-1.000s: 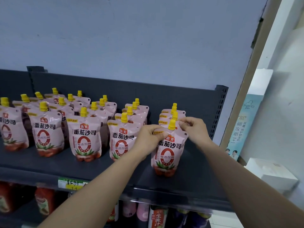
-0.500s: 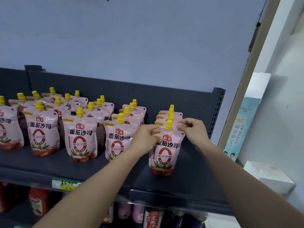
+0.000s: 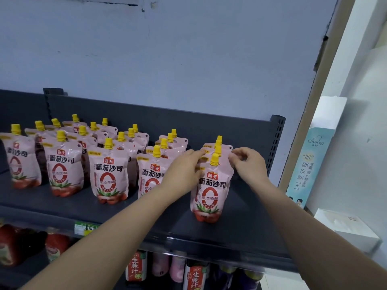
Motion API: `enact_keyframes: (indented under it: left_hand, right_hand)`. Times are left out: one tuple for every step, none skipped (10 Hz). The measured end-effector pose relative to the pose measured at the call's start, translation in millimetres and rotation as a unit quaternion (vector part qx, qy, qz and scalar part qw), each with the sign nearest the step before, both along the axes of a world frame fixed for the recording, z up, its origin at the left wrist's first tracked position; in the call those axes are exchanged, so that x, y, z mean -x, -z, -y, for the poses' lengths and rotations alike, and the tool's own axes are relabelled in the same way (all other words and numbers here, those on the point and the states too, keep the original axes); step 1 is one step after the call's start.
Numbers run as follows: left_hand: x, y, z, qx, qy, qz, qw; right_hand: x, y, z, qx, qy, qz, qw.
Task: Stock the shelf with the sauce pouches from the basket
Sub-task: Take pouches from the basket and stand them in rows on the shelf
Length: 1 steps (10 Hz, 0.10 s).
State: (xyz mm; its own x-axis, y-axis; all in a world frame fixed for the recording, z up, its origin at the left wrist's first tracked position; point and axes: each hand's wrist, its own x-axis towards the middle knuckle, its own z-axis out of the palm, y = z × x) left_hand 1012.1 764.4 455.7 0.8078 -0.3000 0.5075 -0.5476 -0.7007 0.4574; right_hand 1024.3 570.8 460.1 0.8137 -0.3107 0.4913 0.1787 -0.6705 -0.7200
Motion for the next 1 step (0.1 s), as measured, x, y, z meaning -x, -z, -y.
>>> enact_keyframes:
  left_hand:
    - [9.7, -15.5, -6.6, -0.065, -0.026, 0.088, 0.994]
  right_hand:
    - [11.3, -15.2, -8.2, 0.055, 0.022, 0.053, 0.997]
